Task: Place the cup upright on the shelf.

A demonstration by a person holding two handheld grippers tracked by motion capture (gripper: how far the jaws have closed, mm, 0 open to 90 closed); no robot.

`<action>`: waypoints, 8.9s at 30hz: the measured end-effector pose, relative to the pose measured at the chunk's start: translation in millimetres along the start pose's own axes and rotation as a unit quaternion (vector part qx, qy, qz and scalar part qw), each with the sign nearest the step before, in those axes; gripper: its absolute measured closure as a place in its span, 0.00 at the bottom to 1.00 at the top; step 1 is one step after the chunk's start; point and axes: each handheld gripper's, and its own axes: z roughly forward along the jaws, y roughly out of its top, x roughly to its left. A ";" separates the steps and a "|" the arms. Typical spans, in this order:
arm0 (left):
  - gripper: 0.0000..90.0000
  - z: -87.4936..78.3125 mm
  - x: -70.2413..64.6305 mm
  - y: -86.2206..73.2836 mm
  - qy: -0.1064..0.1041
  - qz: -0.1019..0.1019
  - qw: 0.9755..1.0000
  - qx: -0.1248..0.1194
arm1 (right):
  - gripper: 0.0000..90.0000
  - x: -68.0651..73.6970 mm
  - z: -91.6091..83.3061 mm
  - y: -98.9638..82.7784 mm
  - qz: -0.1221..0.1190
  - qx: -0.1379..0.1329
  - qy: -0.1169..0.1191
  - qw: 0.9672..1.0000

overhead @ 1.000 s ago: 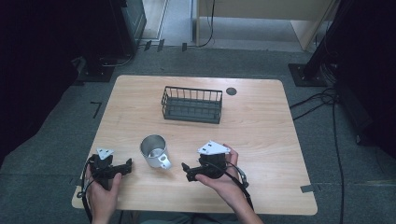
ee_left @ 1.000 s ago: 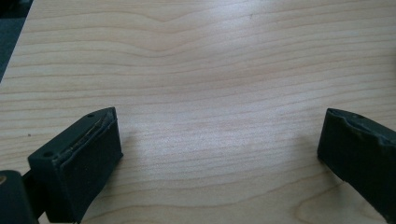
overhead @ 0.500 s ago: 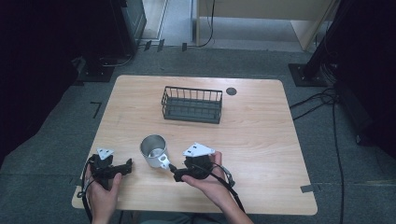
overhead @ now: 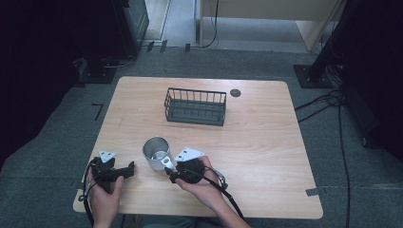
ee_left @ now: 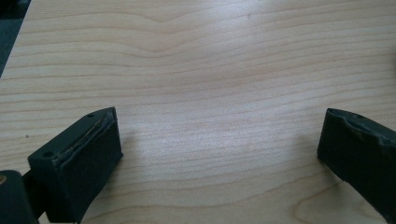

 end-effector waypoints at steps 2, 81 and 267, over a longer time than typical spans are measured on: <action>0.00 0.0 0.0 0.0 0.000 0.000 1.000 0.000 | 0.62 -5.3 -2.6 -0.4 0.004 -0.003 0.000 1.000; 0.00 0.2 -0.6 0.0 -0.004 0.002 1.000 -0.002 | 0.90 -91.2 -54.2 49.9 0.054 -0.174 -0.252 0.950; 0.00 0.0 -1.5 0.1 -0.005 0.006 1.000 0.001 | 0.00 -193.5 -173.5 -101.3 0.167 -0.061 -0.321 0.930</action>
